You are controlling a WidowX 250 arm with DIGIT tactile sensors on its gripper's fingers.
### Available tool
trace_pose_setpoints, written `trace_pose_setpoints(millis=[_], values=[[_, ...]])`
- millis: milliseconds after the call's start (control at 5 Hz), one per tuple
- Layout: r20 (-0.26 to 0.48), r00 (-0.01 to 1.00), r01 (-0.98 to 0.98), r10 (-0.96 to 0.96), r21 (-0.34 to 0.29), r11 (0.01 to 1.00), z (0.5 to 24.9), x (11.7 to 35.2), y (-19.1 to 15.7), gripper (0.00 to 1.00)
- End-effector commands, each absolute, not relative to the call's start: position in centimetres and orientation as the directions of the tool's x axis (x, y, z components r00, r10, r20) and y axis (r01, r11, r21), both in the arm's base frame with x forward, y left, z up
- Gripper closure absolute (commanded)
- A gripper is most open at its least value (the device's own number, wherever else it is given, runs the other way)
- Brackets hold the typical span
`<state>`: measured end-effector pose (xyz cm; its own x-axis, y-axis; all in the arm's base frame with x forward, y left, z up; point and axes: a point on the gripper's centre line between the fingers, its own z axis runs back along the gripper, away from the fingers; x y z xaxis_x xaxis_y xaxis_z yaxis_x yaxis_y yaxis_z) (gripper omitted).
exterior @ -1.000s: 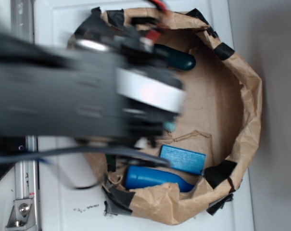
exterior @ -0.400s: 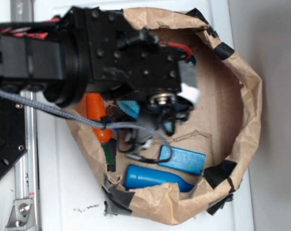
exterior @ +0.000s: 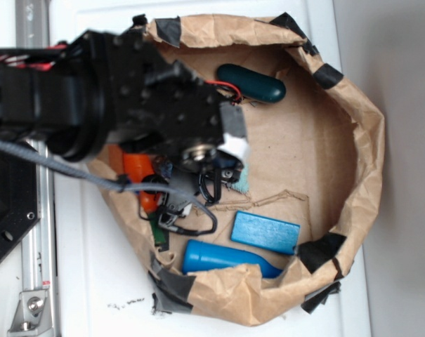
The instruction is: Grab the blue cloth.
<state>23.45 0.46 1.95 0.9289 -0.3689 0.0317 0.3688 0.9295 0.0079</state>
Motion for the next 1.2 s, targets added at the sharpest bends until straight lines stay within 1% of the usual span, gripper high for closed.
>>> trace_pose_setpoints(millis=[0, 200, 400, 600, 800, 1000], values=[[0.062, 0.926, 0.369, -0.373, 0.064, 0.927, 2.4, 23.9, -1.2, 1.00], [0.085, 0.939, 0.327, -0.334, 0.093, 0.941, 4.3, 24.4, -0.3, 1.00], [0.132, 0.948, 0.277, -0.290, 0.105, 0.955, 7.0, 25.0, 1.4, 1.00], [0.176, 0.954, 0.225, -0.242, 0.112, 0.968, 9.7, 25.5, 2.0, 1.00], [0.194, 0.962, 0.177, -0.192, 0.091, 0.980, 13.8, 26.3, 1.4, 1.00], [0.098, 0.993, 0.068, -0.070, 0.017, 0.998, 18.6, 28.2, -0.2, 1.00]])
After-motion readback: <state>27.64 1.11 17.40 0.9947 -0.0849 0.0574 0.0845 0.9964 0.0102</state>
